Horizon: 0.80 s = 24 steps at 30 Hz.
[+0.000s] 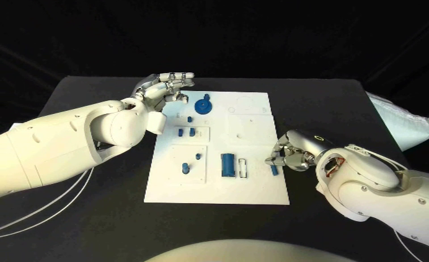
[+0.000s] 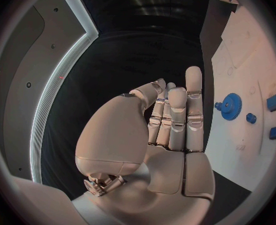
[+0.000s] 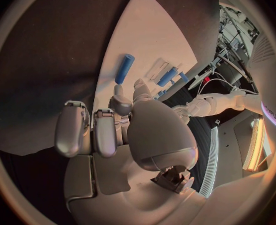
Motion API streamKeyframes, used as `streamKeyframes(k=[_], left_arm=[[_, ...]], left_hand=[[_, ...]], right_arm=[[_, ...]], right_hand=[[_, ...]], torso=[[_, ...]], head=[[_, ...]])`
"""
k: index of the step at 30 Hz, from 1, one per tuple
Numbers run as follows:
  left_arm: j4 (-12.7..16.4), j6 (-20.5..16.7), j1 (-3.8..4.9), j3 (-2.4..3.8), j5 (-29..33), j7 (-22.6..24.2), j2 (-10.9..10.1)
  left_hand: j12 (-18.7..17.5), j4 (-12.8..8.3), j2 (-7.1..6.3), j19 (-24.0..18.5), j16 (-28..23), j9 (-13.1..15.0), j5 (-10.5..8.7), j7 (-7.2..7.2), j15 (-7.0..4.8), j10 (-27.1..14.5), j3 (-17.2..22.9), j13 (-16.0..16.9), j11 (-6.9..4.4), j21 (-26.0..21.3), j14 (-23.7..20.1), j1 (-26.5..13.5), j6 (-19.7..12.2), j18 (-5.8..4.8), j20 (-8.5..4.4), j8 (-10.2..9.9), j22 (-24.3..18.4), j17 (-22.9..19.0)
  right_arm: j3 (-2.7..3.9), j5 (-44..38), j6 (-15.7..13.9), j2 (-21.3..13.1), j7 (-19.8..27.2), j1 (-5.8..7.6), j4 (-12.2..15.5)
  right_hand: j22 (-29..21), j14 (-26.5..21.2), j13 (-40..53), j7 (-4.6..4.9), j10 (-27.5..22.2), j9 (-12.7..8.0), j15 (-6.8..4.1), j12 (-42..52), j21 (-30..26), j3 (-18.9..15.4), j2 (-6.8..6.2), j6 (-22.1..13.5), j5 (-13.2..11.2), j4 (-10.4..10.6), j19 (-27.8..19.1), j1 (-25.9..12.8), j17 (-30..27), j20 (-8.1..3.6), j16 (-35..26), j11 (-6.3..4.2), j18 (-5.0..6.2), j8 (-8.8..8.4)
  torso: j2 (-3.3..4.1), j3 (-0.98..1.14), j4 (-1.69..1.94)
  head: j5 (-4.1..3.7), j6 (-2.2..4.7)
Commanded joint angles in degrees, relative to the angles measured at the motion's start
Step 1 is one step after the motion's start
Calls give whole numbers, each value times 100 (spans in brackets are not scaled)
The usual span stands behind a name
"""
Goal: Assemble the parts on the task board
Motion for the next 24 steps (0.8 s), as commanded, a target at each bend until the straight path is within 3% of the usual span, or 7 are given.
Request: streamKeyframes(k=[1,11,24], left_arm=[[2,124,-2,2,-37,29,5],[-5,134,-12,1,-43,20,5],[-2,132,-19,0,-53,14,-8]], left_hand=[[30,-42,10,-40,-20,-6,10,1,-6,-40,0,-6,-12,-39,-24,47,-59,68,2,28,-9,-7],[30,-42,10,-40,-20,-6,10,1,-6,-40,0,-6,-12,-39,-24,47,-59,68,2,28,-9,-7],[30,-42,10,-40,-20,-6,10,1,-6,-40,0,-6,-12,-39,-24,47,-59,68,2,28,-9,-7]], right_arm=[[-1,-323,78,-9,-193,-9,10],[-1,-426,155,-26,-230,-14,29],[-4,-614,520,-72,-274,-18,25]], right_hand=[[12,347,29,5,48,8,0,38,4,-10,-5,46,21,47,13,-58,65,13,-10,1,-85,18],[24,348,76,-7,79,20,-7,89,9,-24,-26,70,10,57,17,-53,69,7,-9,-8,-86,30],[20,348,110,-18,97,43,-20,116,4,-56,-82,87,-110,64,16,-11,62,-7,-18,-20,-86,40]], torso=[[1,2,-1],[-2,0,0],[0,-1,-2]], head=[[-8,-9],[-21,-22],[-32,-26]])
